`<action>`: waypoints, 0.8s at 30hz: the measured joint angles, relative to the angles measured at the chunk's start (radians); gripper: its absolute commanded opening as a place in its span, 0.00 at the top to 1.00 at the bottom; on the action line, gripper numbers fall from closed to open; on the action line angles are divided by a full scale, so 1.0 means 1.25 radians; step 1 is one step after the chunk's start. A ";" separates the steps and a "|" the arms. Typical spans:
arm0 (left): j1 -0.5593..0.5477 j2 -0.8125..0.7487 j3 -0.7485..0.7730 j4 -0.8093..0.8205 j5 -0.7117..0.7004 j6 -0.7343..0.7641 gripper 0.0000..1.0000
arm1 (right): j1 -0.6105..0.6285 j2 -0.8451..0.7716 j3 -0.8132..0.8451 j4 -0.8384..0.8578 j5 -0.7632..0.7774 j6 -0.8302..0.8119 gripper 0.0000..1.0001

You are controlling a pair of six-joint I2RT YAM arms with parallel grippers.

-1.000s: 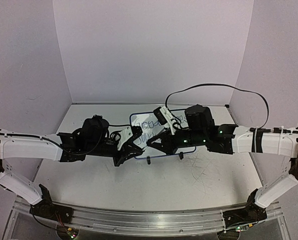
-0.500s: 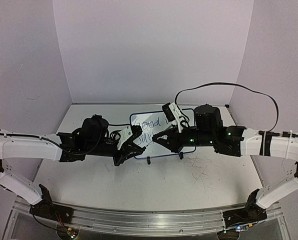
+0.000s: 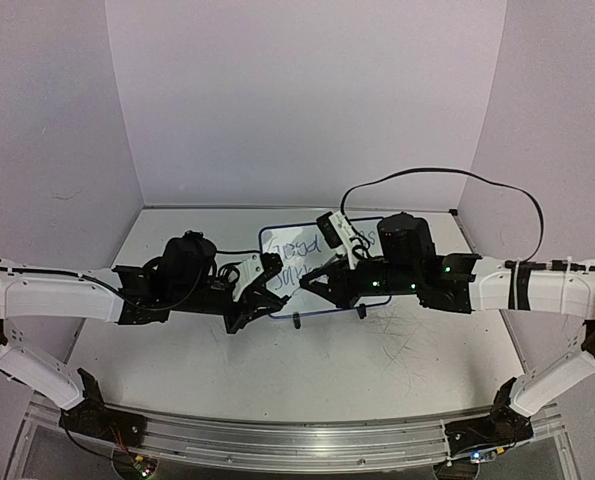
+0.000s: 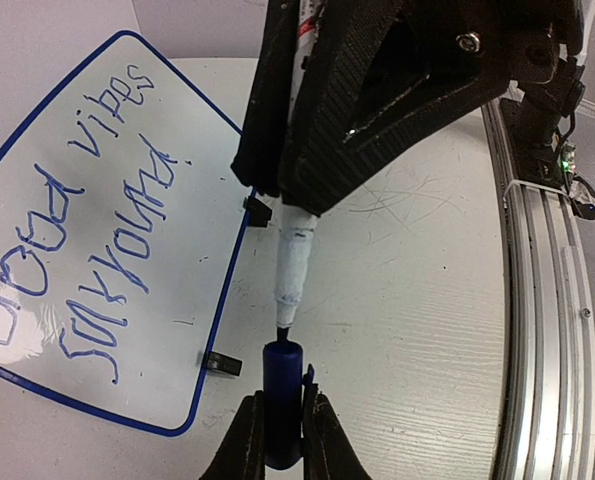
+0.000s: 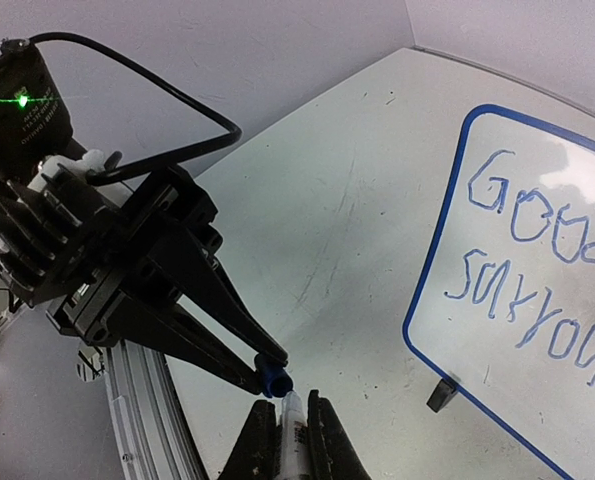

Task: Write a sentence on the whiteboard
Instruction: Insert the whiteboard marker without the cap into the pen cap.

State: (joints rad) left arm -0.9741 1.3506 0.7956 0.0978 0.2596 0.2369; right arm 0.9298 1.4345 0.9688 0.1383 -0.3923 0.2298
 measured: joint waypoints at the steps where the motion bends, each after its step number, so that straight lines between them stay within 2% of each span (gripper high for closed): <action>1: 0.000 0.000 0.000 0.000 0.000 0.000 1.00 | 0.000 0.000 0.000 0.000 0.000 0.000 1.00; 24: 0.000 0.000 0.000 0.001 0.000 0.002 1.00 | 0.000 -0.001 0.000 0.000 -0.005 -0.032 1.00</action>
State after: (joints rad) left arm -0.9741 1.3506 0.7952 0.0986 0.2592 0.2390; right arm 0.9302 1.4334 0.9688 0.1387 -0.3981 0.1894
